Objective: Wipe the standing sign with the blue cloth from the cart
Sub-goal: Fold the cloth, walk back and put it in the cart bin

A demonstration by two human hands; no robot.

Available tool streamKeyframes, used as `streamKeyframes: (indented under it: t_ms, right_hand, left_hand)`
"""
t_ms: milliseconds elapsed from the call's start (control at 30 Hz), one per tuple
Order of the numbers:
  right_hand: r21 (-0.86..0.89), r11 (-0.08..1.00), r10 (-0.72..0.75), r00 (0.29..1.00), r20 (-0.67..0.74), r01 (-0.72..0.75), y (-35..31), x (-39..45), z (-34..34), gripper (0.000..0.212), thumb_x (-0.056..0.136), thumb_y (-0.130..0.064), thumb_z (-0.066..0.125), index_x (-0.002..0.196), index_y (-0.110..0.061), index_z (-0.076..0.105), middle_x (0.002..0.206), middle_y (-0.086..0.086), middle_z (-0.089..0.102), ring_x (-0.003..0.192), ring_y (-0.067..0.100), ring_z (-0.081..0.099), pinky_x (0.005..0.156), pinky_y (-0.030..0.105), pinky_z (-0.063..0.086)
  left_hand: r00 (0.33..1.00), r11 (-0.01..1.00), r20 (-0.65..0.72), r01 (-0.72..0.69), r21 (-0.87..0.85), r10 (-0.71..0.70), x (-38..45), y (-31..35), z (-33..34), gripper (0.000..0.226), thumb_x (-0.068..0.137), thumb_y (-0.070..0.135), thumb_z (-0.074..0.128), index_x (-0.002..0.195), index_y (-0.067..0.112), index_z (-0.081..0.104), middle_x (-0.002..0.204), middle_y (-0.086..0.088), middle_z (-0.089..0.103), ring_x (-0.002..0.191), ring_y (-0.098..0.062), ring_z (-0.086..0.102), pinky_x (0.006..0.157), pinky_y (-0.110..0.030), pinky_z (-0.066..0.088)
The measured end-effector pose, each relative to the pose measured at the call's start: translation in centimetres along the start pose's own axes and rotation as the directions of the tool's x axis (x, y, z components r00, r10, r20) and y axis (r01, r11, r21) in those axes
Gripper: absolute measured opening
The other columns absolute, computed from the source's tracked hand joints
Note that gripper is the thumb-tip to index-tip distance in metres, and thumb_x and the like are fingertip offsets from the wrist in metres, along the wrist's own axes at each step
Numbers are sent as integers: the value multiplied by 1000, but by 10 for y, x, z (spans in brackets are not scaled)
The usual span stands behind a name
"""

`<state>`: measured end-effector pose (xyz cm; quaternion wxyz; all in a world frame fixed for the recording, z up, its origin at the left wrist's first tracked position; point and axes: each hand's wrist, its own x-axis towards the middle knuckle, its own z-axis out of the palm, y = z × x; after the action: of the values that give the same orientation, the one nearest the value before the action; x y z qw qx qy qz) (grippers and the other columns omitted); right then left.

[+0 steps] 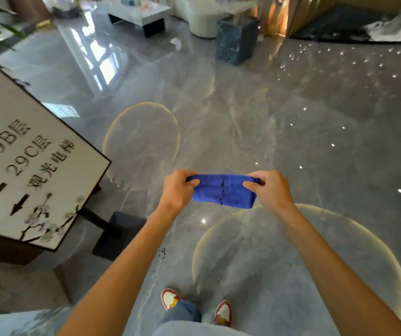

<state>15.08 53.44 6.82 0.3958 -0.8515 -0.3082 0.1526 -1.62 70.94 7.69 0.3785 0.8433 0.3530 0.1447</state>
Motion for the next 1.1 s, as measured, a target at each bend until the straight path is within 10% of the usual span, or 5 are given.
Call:
streamKeyframes:
  t_ms: [467, 800, 967, 1100]
  right_hand:
    - [150, 916, 401, 841, -362, -372, 97, -113, -117, 16, 85, -10, 76, 101, -7, 80, 91, 10, 78, 86, 25, 71, 79, 32, 55]
    - [237, 776, 582, 520, -626, -584, 104, -214, -132, 15, 86, -12, 76, 100, -10, 80, 74, 8, 68, 72, 24, 60, 68, 27, 42]
    - [263, 700, 591, 332, -735, -664, 95, -272, -127, 14, 86, -12, 77, 99, -15, 81, 66, -8, 63, 62, 5, 57, 62, 5, 38]
    - [336, 635, 611, 185, -770, -696, 87, -322, -117, 12, 86, -12, 76, 96, -18, 81, 69, -6, 67, 64, 2, 58, 64, 0, 37]
  left_hand:
    - [868, 947, 380, -307, -93, 319, 0, 127, 134, 23, 88, -4, 62, 97, 8, 78, 78, 5, 67, 75, -15, 61, 63, 4, 37]
    - [519, 799, 633, -525, -294, 574, -24, 182, 197, 22, 85, -3, 66, 98, 10, 78, 85, -1, 72, 82, -20, 65, 78, -27, 49]
    - [342, 695, 661, -604, -389, 668, -58, 203, 224, 20, 84, -2, 69, 99, 7, 79, 81, 2, 68, 80, -16, 60, 67, -3, 37]
    - [178, 637, 697, -603, -481, 695, -99, 214, 238, 18, 85, -1, 66, 98, 5, 77, 88, -13, 75, 83, -25, 65, 71, -19, 41]
